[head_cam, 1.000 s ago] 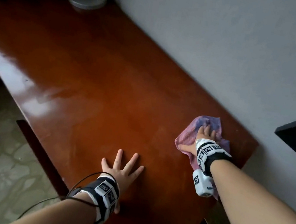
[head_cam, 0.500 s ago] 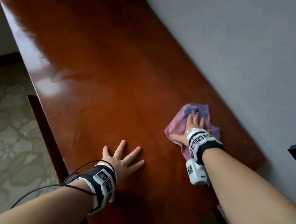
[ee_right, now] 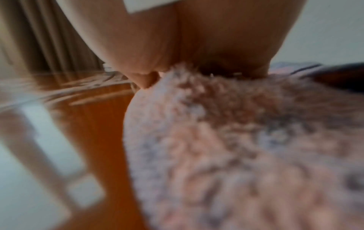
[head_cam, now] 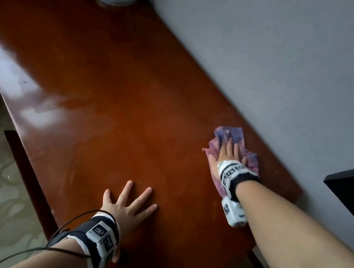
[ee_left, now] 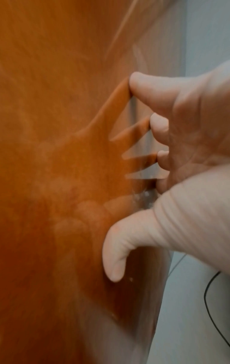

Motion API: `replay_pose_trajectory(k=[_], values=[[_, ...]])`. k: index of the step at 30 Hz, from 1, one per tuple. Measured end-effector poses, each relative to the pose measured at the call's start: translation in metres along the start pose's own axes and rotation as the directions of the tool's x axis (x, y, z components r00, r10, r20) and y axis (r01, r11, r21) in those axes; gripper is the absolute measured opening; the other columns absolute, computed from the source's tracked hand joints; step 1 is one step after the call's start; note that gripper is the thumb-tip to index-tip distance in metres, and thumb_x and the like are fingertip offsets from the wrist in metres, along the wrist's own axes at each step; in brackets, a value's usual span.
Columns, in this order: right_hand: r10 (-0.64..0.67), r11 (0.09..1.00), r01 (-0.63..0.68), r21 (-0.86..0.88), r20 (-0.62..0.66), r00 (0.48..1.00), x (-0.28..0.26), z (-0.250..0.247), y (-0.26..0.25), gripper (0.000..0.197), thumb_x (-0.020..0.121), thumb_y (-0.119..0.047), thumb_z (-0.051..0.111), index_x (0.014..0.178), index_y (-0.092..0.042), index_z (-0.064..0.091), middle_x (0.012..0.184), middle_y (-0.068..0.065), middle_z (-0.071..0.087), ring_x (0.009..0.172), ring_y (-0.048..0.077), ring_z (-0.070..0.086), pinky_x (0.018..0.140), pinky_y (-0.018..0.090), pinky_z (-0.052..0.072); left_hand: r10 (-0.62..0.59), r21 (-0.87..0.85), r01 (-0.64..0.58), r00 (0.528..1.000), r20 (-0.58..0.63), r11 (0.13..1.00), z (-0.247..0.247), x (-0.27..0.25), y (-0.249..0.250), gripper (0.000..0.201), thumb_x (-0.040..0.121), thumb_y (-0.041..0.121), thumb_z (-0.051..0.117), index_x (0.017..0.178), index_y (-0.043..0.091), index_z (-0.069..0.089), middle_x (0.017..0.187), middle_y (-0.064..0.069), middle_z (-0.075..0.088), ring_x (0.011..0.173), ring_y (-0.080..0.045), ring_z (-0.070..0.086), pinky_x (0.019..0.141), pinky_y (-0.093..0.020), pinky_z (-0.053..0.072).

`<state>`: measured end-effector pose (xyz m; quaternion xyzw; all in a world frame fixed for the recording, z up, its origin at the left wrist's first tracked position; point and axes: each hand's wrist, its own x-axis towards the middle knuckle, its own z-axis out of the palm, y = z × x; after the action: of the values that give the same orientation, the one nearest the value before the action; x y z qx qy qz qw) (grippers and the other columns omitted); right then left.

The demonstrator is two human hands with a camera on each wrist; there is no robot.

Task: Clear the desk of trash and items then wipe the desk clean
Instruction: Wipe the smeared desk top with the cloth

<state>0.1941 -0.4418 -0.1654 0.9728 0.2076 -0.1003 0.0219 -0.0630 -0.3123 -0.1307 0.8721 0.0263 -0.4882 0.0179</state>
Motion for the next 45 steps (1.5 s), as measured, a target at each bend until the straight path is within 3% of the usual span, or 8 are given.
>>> replay_pose_trajectory(k=[7,12,19,25,32,36,40,45], values=[[-0.005,0.996,0.011,-0.087,0.066,0.998,-0.033,0.005,0.03,0.09,0.084,-0.068,0.019,0.154,-0.013,0.007,0.161,0.012,0.006,0.148,0.029,0.007,0.117,0.048,0.012,-0.024,0.027,0.024,1.0,0.02,0.999,-0.002,-0.002,0.003,0.142,0.059,0.062,0.078,0.13,0.04,-0.044,0.137,0.003,-0.054,0.136,-0.043,-0.031,0.106,-0.072,0.013],[0.236,0.972,-0.235,-0.027,0.04,0.971,-0.028,0.003,0.127,0.107,0.073,-0.077,0.019,0.151,-0.005,0.025,0.156,0.022,0.019,0.143,0.042,0.018,0.115,0.056,0.017,-0.034,0.04,0.033,0.999,0.026,0.999,-0.002,-0.002,0.004,0.143,0.059,0.063,0.078,0.128,0.039,-0.045,0.131,0.003,-0.058,0.136,-0.044,-0.031,0.106,-0.072,0.014],[0.241,0.966,-0.242,0.096,0.02,0.97,-0.009,0.009,0.066,0.107,0.065,-0.075,0.023,0.137,0.0,0.048,0.143,0.026,0.043,0.129,0.051,0.04,0.1,0.07,0.027,-0.055,0.06,0.053,0.998,0.04,0.997,-0.005,-0.002,0.007,0.144,0.058,0.064,0.078,0.123,0.039,-0.048,0.127,0.005,-0.059,0.136,-0.044,-0.03,0.106,-0.07,0.017],[0.173,0.983,-0.163,-0.082,0.131,0.976,-0.067,0.012,0.133,0.086,0.088,-0.073,0.025,0.153,-0.025,-0.006,0.161,0.003,-0.013,0.149,0.023,-0.009,0.12,0.047,0.002,-0.052,0.072,0.048,0.998,0.047,0.996,-0.007,-0.004,0.005,0.144,0.057,0.066,0.077,0.122,0.038,-0.049,0.13,0.003,-0.058,0.135,-0.046,-0.031,0.106,-0.071,0.016],[0.467,0.877,-0.461,0.137,-0.013,0.884,-0.001,-0.001,0.1,0.091,0.084,-0.068,0.037,0.146,-0.001,0.034,0.15,0.034,0.022,0.139,0.05,0.021,0.113,0.063,0.013,-0.048,0.073,0.044,0.998,0.04,0.996,-0.007,-0.004,0.007,0.143,0.057,0.066,0.077,0.123,0.037,-0.047,0.129,0.004,-0.058,0.136,-0.045,-0.03,0.106,-0.07,0.017],[0.226,0.974,-0.226,-0.011,0.024,0.974,-0.023,0.011,0.096,0.088,0.079,-0.069,0.035,0.138,-0.005,0.049,0.143,0.029,0.041,0.13,0.047,0.042,0.105,0.06,0.032,-0.047,0.074,0.044,0.998,0.047,0.996,-0.008,-0.005,0.006,0.143,0.057,0.066,0.077,0.123,0.037,-0.047,0.128,0.004,-0.058,0.136,-0.045,-0.03,0.106,-0.07,0.017],[0.219,0.975,-0.216,-0.042,0.054,0.974,-0.039,0.016,0.142,0.092,0.084,-0.074,0.028,0.154,-0.014,0.017,0.16,0.018,0.009,0.147,0.035,0.013,0.118,0.051,0.014,-0.039,0.059,0.036,0.998,0.05,0.998,-0.008,-0.004,0.006,0.144,0.058,0.065,0.077,0.126,0.037,-0.046,0.131,0.003,-0.057,0.136,-0.045,-0.031,0.105,-0.072,0.015],[0.236,0.967,-0.236,0.095,0.006,0.972,0.022,0.005,0.096,0.103,0.068,-0.073,0.027,0.125,0.009,0.056,0.132,0.034,0.05,0.115,0.057,0.049,0.094,0.072,0.035,-0.032,0.047,0.029,0.998,0.057,0.998,-0.007,-0.003,0.005,0.144,0.059,0.062,0.079,0.129,0.039,-0.044,0.131,0.003,-0.058,0.135,-0.045,-0.032,0.105,-0.073,0.014]])
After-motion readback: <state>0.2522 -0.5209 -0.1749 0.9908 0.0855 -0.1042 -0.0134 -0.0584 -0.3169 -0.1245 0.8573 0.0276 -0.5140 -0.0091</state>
